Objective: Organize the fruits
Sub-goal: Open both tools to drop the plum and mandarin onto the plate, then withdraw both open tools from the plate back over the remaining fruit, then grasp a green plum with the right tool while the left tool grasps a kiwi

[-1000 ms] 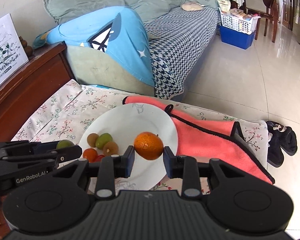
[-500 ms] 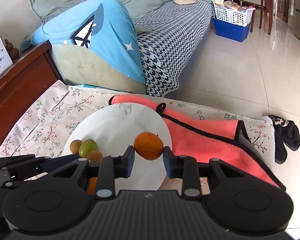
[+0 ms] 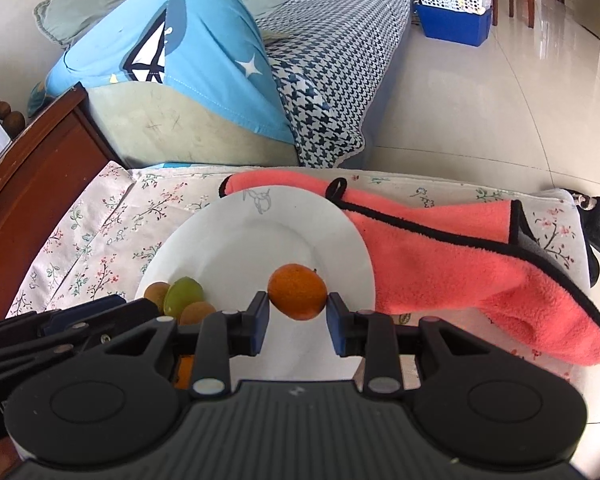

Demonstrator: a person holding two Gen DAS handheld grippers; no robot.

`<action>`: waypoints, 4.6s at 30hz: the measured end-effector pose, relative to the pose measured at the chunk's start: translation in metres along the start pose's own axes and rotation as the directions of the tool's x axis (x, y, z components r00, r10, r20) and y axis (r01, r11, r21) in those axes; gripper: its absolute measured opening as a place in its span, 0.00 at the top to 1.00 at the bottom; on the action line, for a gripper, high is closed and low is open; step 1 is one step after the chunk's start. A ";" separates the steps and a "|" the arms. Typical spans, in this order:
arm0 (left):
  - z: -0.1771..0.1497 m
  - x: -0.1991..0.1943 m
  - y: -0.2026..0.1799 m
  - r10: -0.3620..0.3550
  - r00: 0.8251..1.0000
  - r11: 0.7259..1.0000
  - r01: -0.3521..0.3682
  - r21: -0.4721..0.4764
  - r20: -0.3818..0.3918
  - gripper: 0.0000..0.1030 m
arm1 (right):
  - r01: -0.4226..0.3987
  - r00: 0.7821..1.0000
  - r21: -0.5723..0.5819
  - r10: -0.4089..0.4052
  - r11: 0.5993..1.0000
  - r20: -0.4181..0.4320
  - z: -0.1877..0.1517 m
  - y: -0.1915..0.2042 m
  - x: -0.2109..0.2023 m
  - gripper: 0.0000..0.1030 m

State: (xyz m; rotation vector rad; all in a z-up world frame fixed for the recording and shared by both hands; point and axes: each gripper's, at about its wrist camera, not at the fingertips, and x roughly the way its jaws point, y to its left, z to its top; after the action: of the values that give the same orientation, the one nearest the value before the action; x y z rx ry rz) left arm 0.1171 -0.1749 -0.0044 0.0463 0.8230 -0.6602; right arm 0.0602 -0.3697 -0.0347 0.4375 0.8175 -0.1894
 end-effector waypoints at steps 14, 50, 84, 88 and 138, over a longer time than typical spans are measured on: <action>0.007 -0.018 0.020 0.032 0.999 0.997 -0.030 -0.065 0.020 0.69 | -0.029 0.998 -0.034 0.030 0.999 0.051 0.002 0.016 -0.018 0.66; -0.032 -0.005 0.020 0.060 0.988 0.989 -0.040 0.140 -0.140 0.73 | -0.022 0.999 -0.054 0.024 0.998 0.030 -0.001 0.017 -0.020 0.64; -0.011 -0.039 0.026 0.135 0.991 0.991 -0.135 -0.004 -0.025 0.37 | -0.076 0.997 -0.090 0.076 0.993 -0.001 -0.023 0.026 -0.050 0.63; -0.018 -0.064 0.041 0.160 0.987 0.987 -0.161 -0.006 -0.028 0.35 | -0.124 0.992 -0.133 0.124 0.983 -0.005 -0.034 0.040 -0.065 0.62; -0.075 -0.057 0.068 0.133 0.976 0.976 -0.159 -0.146 -0.170 0.34 | -0.139 0.984 -0.371 0.084 0.918 -0.160 -0.090 0.087 -0.030 0.73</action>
State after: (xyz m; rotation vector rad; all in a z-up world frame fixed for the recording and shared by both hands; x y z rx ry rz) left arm 0.0776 -0.0688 -0.0310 0.0151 1.0144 -0.4539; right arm 0.0088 -0.2514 -0.0401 0.1288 0.9416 0.1102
